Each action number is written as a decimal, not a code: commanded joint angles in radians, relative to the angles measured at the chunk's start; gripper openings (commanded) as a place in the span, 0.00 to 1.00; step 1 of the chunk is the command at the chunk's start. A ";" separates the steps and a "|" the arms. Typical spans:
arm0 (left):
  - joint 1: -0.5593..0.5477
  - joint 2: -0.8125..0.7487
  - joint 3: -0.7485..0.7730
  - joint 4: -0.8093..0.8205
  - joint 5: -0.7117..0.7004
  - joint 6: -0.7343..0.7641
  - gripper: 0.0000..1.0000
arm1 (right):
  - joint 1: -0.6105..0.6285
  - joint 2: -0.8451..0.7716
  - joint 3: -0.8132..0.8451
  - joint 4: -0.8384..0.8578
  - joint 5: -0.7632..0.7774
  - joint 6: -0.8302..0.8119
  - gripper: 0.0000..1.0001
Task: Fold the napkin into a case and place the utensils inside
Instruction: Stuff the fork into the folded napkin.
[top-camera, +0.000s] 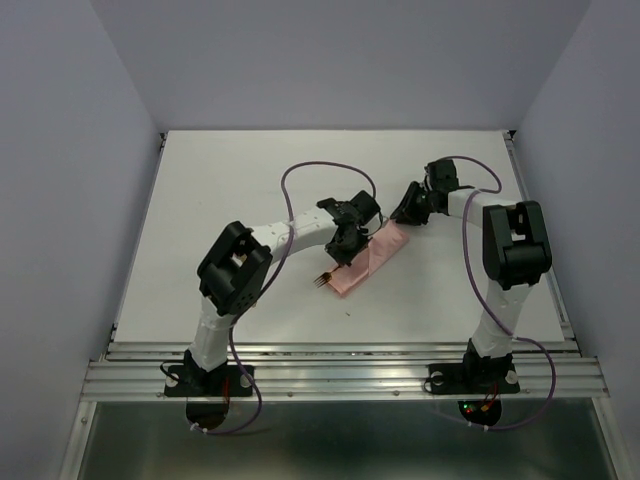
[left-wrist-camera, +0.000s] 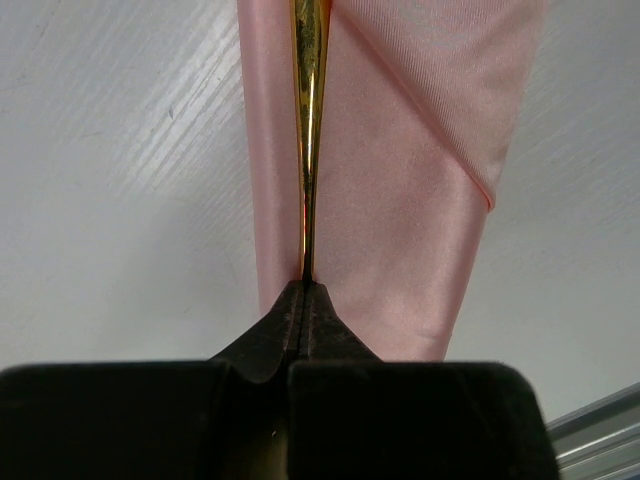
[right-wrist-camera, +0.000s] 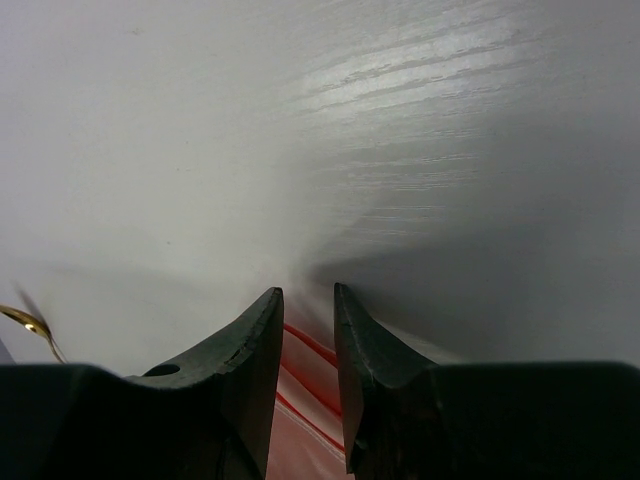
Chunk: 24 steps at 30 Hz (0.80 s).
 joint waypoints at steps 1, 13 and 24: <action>0.001 0.012 0.068 -0.027 0.003 0.020 0.00 | 0.021 0.006 0.033 0.005 -0.006 -0.006 0.33; 0.001 0.053 0.126 -0.035 0.003 0.026 0.00 | 0.061 0.006 0.011 0.017 -0.006 0.000 0.33; 0.012 0.098 0.175 -0.014 0.040 0.003 0.00 | 0.070 -0.012 -0.036 0.040 -0.006 0.011 0.33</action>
